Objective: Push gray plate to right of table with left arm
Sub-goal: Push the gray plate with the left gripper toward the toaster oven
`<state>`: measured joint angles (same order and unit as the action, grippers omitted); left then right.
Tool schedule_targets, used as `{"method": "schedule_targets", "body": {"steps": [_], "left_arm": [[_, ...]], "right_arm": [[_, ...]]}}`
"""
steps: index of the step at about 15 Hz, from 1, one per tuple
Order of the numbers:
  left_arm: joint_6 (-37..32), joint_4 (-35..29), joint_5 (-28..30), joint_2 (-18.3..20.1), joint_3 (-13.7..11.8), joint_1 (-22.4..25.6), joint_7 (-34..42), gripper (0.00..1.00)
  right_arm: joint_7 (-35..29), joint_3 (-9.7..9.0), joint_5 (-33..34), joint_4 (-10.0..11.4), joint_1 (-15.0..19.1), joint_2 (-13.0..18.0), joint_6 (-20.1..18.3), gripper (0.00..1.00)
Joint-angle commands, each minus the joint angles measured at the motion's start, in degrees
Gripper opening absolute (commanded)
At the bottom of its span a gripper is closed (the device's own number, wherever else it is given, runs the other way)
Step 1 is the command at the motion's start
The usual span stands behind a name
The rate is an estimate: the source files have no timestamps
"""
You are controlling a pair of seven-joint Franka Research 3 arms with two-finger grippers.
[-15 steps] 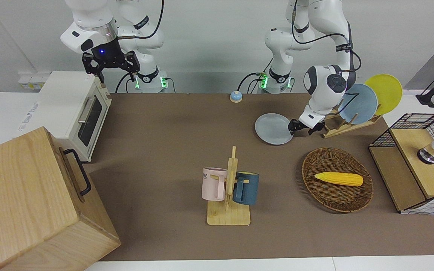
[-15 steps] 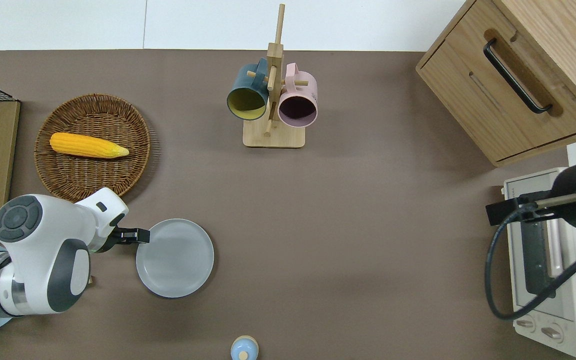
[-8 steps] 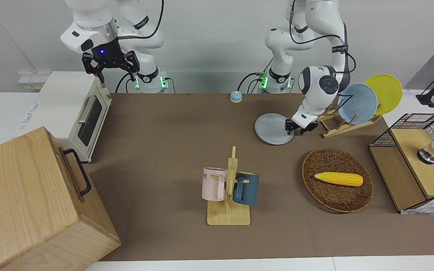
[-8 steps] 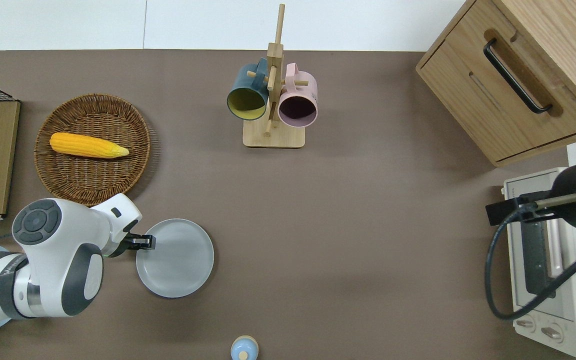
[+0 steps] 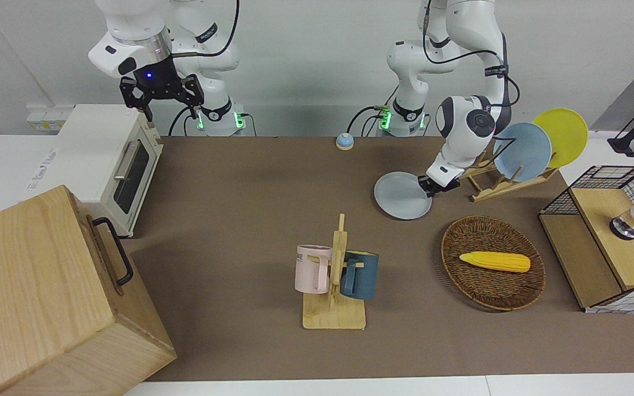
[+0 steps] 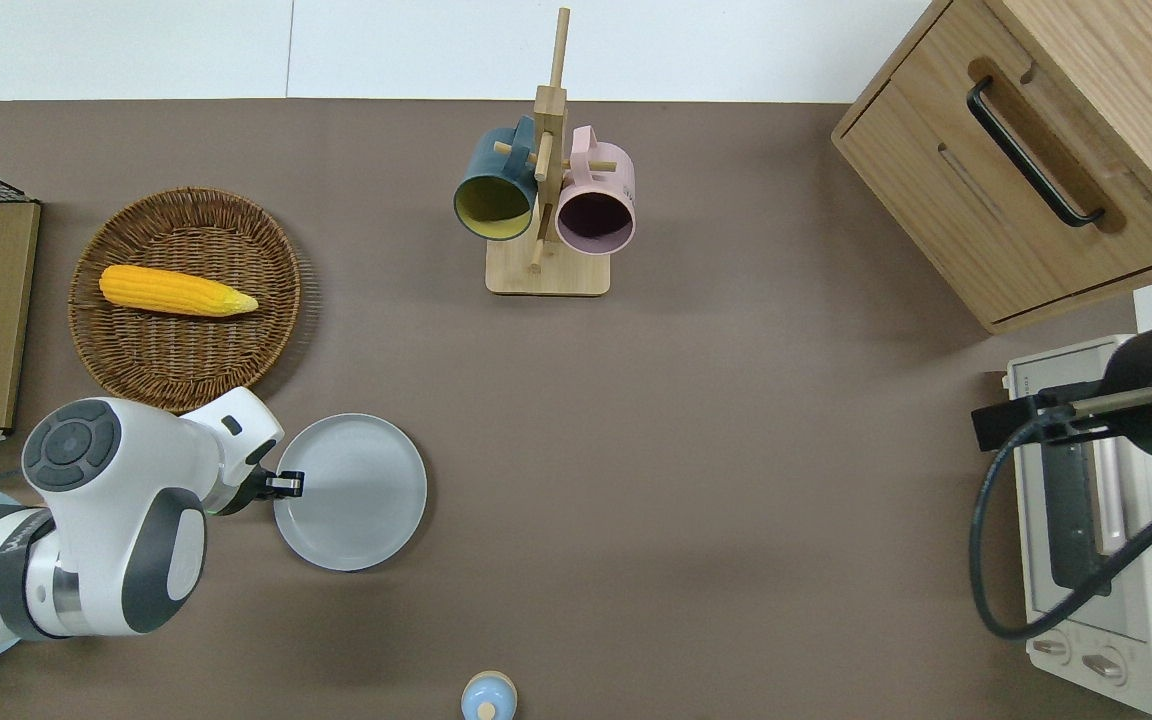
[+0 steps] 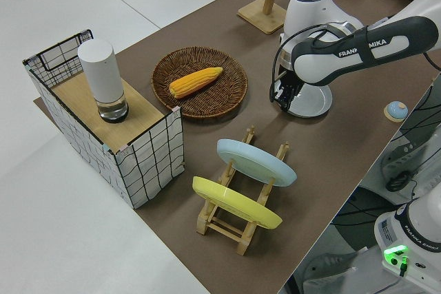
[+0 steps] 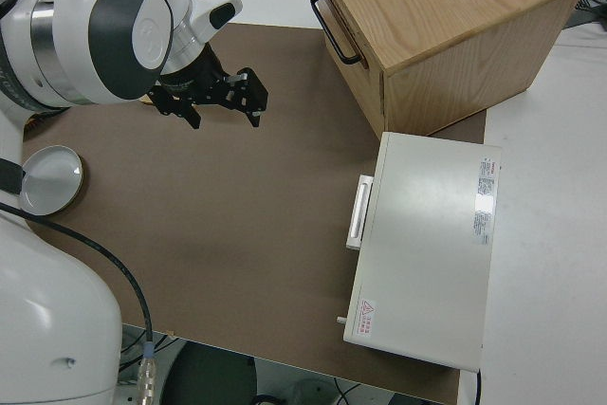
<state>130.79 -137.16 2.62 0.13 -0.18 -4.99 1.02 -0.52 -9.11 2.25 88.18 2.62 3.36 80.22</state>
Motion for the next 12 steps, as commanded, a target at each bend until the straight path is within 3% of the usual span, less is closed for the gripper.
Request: {"method": "schedule_targets", "body": {"steps": [1,5,12], "left_arm": [[1.3,-1.4,1.7,0.4,0.0,-0.5,-0.1,0.00],[1.3,-1.3,5.1,0.1,3.4,-0.5,-1.1,0.00],[1.9,-0.7,9.4,0.0,12.7,-0.5,-9.7,0.00]], "right_arm": [[0.4,-0.30,-0.1,0.2,0.5,0.6,-0.7,0.996],[0.4,-0.30,0.0,0.2,0.5,0.6,-0.7,0.996],[0.4,-0.30,0.0,0.2,0.5,0.6,-0.7,0.996]]}}
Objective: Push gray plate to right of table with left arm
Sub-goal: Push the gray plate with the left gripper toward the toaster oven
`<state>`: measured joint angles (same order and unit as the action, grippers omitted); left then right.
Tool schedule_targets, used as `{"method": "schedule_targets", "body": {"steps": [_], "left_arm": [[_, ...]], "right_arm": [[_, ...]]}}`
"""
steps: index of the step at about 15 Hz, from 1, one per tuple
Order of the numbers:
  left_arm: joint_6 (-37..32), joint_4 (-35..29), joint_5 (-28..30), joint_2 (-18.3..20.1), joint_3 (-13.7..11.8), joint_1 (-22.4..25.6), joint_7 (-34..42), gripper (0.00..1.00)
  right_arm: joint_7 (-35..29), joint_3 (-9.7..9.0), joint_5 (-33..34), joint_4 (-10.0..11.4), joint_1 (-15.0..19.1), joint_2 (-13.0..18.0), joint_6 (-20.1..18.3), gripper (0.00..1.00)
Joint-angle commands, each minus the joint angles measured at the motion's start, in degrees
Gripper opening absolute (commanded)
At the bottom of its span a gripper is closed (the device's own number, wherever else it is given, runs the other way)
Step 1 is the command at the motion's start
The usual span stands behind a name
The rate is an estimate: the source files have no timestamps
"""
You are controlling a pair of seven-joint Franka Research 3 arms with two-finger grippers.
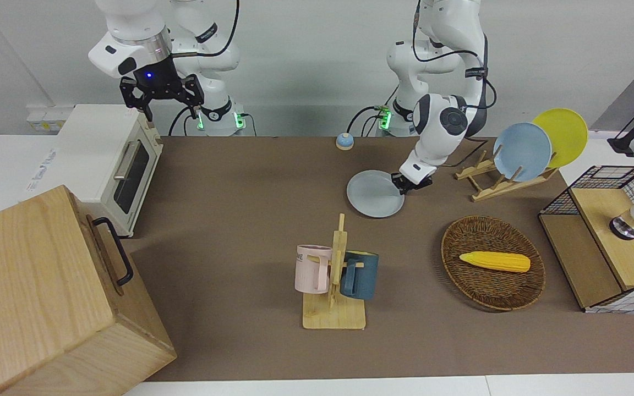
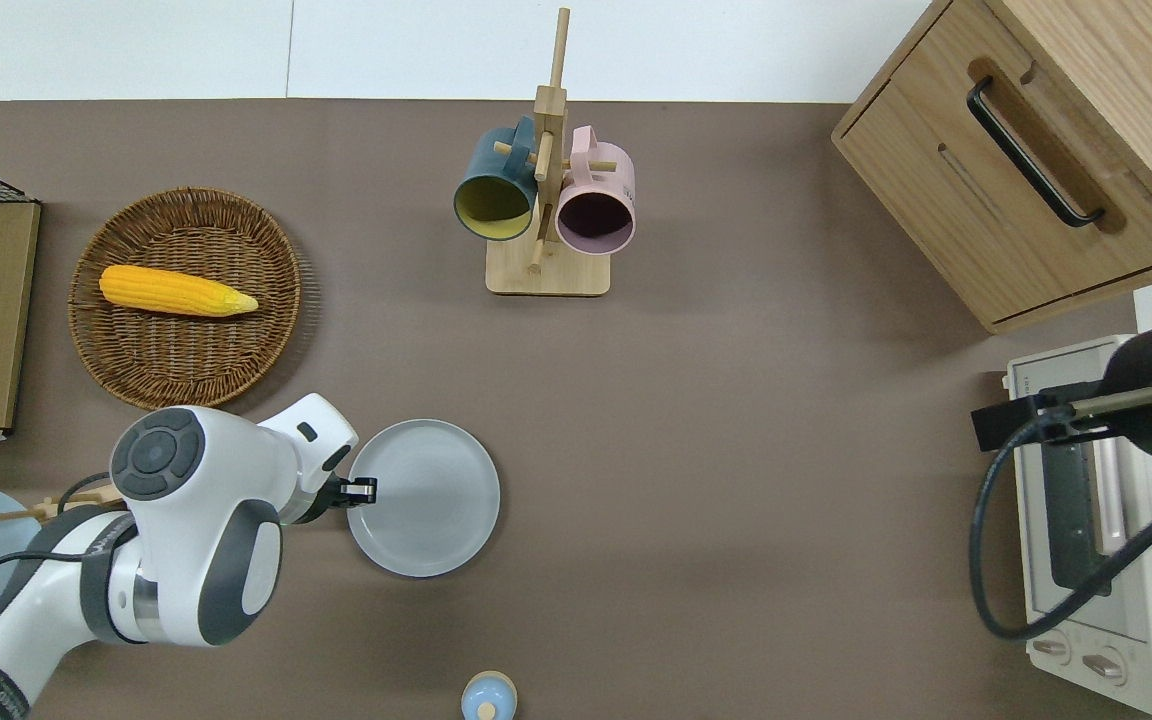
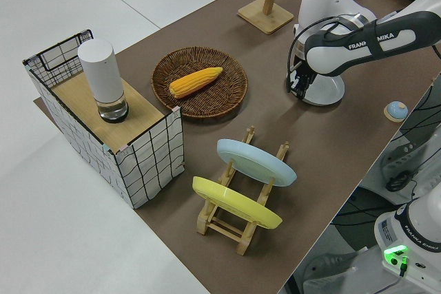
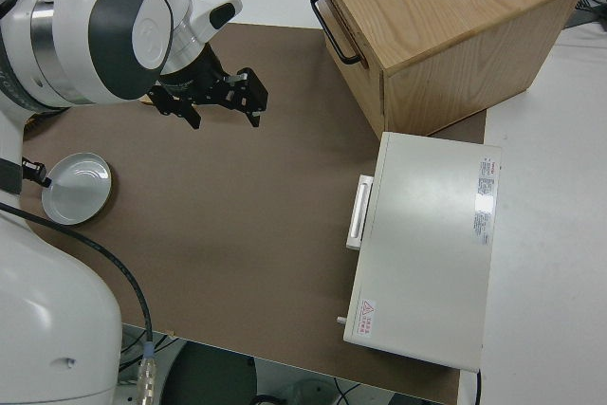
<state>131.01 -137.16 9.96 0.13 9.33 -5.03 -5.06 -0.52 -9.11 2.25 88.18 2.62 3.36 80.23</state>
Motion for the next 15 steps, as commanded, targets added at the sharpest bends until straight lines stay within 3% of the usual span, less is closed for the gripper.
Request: {"method": "schedule_targets", "body": {"steps": [1,5,11,15], "left_arm": [[1.9,-0.7,2.1,0.0,4.4,-0.4,-4.9,0.00],[5.7,-0.6,3.7,-1.4,10.7,-0.4,-11.2,0.00],[8.1,0.7,5.1,-2.8,16.5,-0.4,-17.0,0.00],[12.6,2.3,5.1,-6.4,21.2,-0.4,-22.7,0.00]], "right_arm": [[0.4,-0.30,0.0,0.2,0.5,0.6,-0.7,0.996],[0.4,-0.30,0.0,0.2,0.5,0.6,-0.7,0.996],[0.4,-0.30,-0.1,0.2,0.5,0.6,-0.7,0.996],[0.4,-0.30,-0.1,0.2,0.5,0.6,-0.7,0.996]]}}
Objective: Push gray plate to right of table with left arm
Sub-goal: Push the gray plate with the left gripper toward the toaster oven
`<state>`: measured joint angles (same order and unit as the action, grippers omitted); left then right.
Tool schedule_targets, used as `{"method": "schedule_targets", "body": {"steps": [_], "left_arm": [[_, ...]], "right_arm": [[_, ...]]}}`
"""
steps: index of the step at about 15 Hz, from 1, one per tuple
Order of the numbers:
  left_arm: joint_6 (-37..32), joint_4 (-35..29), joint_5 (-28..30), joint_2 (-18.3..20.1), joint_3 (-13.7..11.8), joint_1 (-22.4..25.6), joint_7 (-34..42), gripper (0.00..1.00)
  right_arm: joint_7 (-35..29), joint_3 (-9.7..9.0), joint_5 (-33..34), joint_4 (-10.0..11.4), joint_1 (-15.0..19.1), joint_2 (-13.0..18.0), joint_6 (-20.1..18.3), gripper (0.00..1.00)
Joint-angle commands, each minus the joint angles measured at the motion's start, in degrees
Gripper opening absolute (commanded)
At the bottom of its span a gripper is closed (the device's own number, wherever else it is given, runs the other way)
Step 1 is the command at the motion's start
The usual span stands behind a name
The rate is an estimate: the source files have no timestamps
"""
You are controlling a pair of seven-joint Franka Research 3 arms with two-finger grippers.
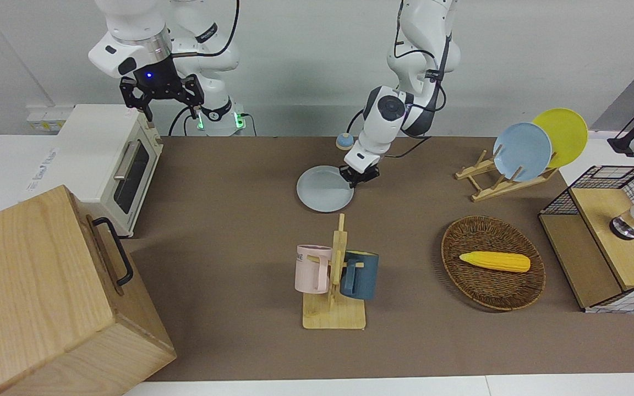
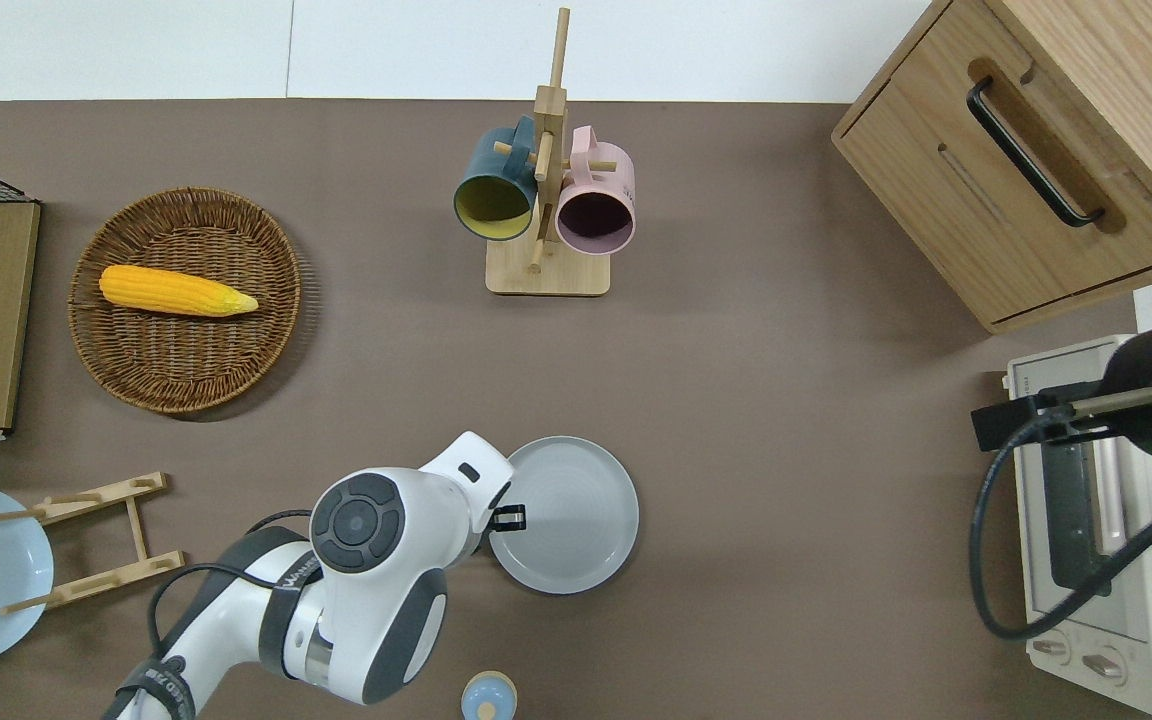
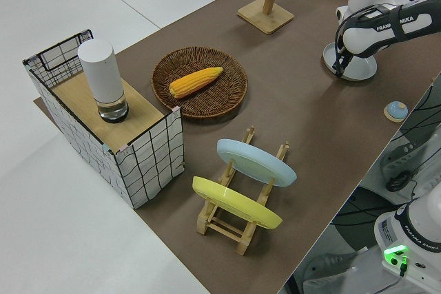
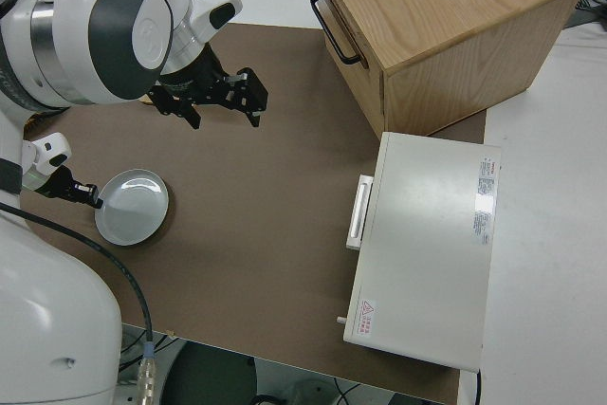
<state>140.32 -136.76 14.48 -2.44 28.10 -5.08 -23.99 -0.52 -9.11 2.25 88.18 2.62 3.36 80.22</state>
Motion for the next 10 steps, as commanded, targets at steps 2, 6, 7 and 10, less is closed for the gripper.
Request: {"method": "schedule_targets", "body": {"steps": [2,6,7,10], "left_arm": [[3.7,3.9,0.6,-5.6,4.1,-0.9,-5.5,0.00],[6.8,7.0,0.2,-8.9,4.2,-4.8,-10.5,0.00],[6.9,7.6,0.2,-9.0,4.2,-5.2,-10.9,0.00],[6.9,9.6,0.2,-9.9,4.2,-6.6,-12.3,0.00]], "right_arm": [[0.4,-0.30,-0.1,0.2,0.5,0.6,-0.7,0.996],[0.4,-0.30,0.0,0.2,0.5,0.6,-0.7,0.996],[0.4,-0.30,0.0,0.2,0.5,0.6,-0.7,0.996],[0.4,-0.30,-0.1,0.2,0.5,0.6,-0.7,0.996]]}}
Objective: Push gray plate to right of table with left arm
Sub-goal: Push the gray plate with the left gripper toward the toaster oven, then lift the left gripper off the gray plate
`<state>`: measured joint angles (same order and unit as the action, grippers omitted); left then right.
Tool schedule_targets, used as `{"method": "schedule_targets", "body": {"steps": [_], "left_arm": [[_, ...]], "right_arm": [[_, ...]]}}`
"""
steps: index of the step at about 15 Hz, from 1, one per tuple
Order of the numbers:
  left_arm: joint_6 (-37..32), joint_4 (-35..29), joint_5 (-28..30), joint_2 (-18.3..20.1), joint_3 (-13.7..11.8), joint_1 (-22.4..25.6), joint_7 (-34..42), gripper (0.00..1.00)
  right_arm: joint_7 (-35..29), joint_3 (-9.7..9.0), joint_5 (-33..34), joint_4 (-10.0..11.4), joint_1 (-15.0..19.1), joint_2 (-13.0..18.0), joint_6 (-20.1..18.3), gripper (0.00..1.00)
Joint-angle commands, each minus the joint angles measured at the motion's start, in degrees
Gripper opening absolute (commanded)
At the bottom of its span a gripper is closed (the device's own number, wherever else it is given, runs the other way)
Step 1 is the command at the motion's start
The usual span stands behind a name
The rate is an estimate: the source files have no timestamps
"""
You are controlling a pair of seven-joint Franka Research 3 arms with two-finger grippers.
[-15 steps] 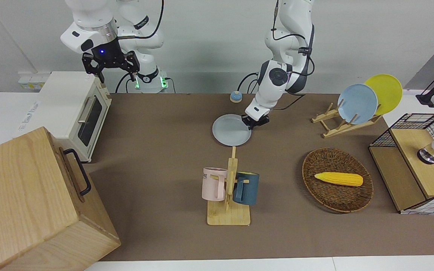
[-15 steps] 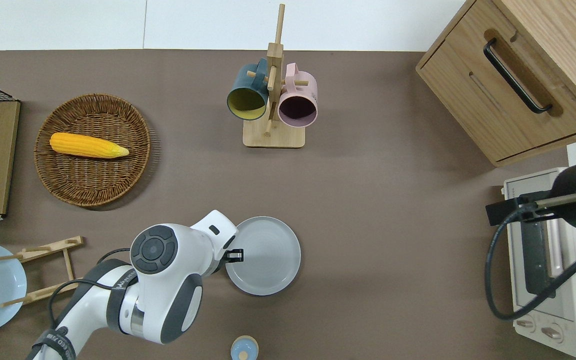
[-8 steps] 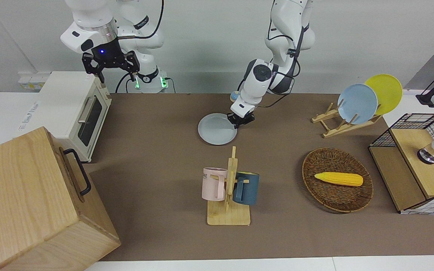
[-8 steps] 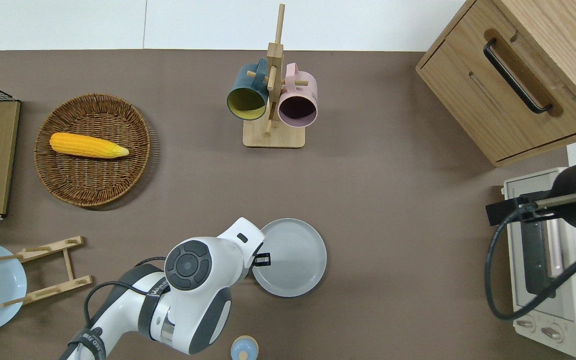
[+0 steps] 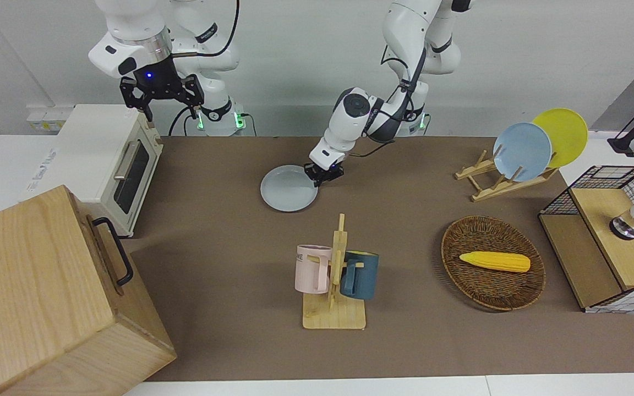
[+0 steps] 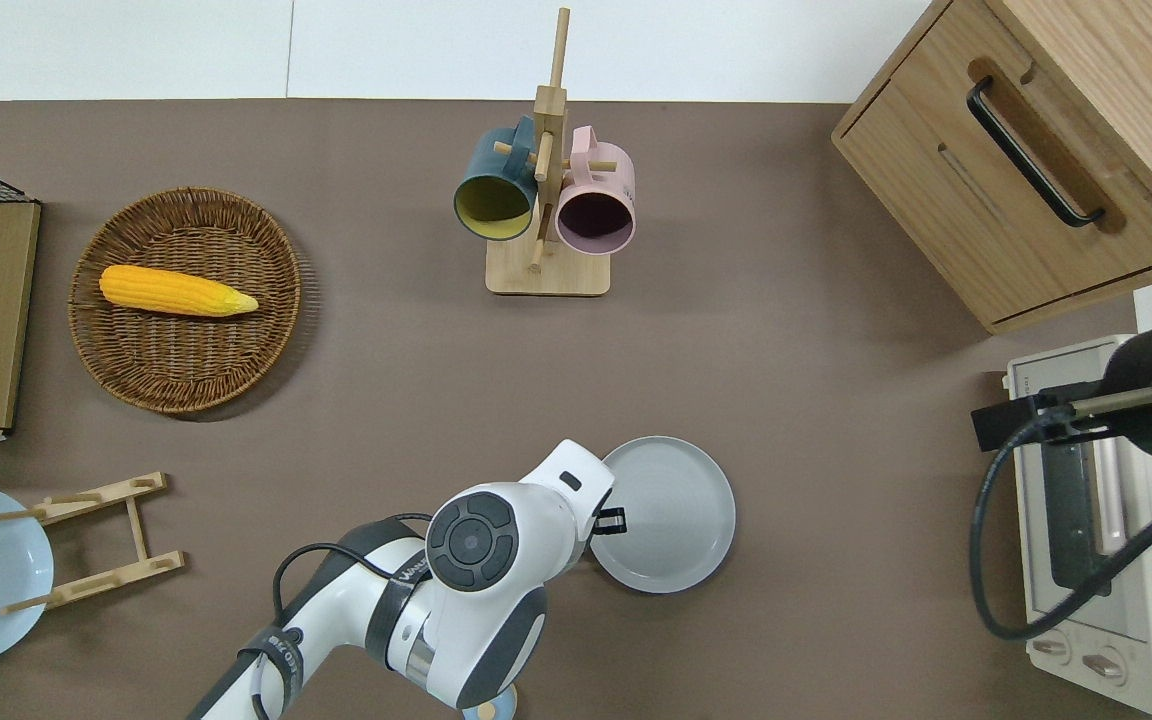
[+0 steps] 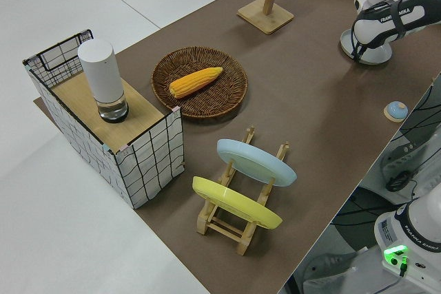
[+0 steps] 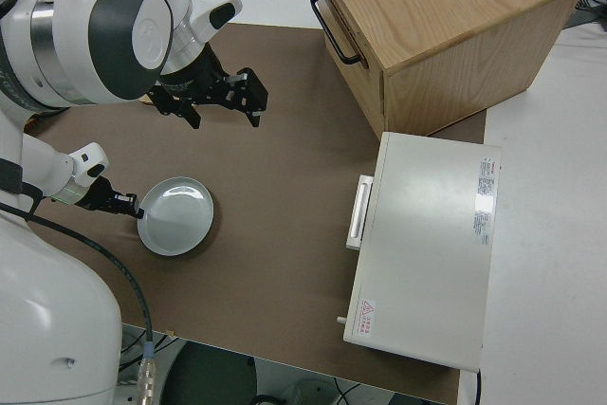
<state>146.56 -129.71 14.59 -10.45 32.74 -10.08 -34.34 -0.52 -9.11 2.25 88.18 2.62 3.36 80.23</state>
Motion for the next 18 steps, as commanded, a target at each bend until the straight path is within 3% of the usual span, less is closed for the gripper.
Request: {"method": "schedule_targets", "body": {"steps": [1,5,6,9,12,14,18], "left_arm": [[0.7,2.5,-0.1,-1.9,-0.5,-1.8,-2.0,0.08],[0.7,2.5,-0.4,-1.9,-0.5,-1.8,-1.3,0.83],[0.7,2.5,-0.5,-1.9,-0.5,-1.8,-1.3,0.98],[0.6,2.4,-1.2,-1.8,-0.6,-1.9,-1.3,0.99],[-0.3,2.4,-7.6,-1.3,-0.8,-1.3,-1.8,1.00],[-1.3,2.4,-8.9,-0.6,-1.4,-1.0,-1.3,1.00],[-7.4,2.5,-10.6,3.6,-2.6,2.9,5.0,1.00]], "right_arm": [[0.4,-0.30,-0.1,0.2,0.5,0.6,-0.7,0.996],[0.4,-0.30,0.0,0.2,0.5,0.6,-0.7,0.996],[0.4,-0.30,0.0,0.2,0.5,0.6,-0.7,0.996],[0.4,-0.30,-0.1,0.2,0.5,0.6,-0.7,0.996],[0.4,-0.30,-0.1,0.2,0.5,0.6,-0.7,0.996],[0.4,-0.30,-0.1,0.2,0.5,0.6,-0.7,0.996],[0.4,-0.30,-0.1,0.2,0.5,0.6,-0.7,0.996]]}}
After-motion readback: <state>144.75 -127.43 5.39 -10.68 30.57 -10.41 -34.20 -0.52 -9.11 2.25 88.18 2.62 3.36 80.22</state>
